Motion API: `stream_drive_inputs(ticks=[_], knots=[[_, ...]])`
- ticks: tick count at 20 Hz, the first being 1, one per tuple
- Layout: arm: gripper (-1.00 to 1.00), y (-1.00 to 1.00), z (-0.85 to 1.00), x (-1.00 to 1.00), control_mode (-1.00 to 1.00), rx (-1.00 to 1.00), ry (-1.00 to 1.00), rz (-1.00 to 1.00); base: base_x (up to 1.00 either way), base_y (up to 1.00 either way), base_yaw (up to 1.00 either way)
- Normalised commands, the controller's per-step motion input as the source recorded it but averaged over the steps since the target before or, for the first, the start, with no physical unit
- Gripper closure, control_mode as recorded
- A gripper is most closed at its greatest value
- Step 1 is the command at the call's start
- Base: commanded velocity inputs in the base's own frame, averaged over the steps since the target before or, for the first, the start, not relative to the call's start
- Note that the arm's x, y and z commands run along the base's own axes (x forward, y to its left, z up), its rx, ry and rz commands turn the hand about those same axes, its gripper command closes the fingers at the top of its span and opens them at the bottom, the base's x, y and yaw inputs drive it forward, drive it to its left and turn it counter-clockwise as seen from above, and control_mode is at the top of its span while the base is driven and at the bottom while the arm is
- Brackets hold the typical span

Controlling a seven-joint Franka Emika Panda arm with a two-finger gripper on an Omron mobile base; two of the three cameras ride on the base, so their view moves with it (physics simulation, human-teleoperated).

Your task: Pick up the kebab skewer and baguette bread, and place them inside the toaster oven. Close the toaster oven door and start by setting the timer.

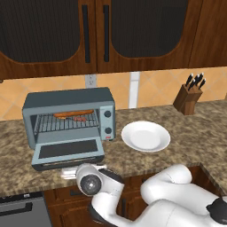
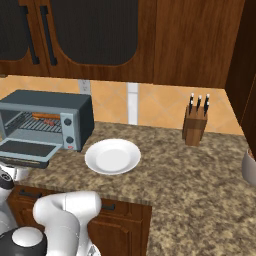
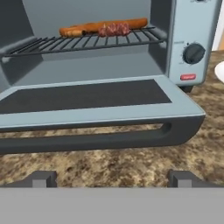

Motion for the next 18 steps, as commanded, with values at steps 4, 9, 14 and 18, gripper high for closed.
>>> stream_drive_inputs(ticks=[4, 9, 14, 18], knots=[[-1.00, 0.16, -0.17, 0.02, -1.00, -0.01, 0.00, 0.00, 0.00, 0.00, 0.00], [-1.00, 0.17, -0.11, 0.26, -1.00, -0.04, 0.00, 0.00, 0.00, 0.00, 0.00], [-1.00, 0.28, -0.28, 0.08, -1.00, -0.09, 0.00, 0.00, 0.00, 0.00, 0.00], [-1.00, 0.37, -0.16, 0.02, -1.00, -0.07, 0.00, 0.00, 0.00, 0.00, 0.00]])
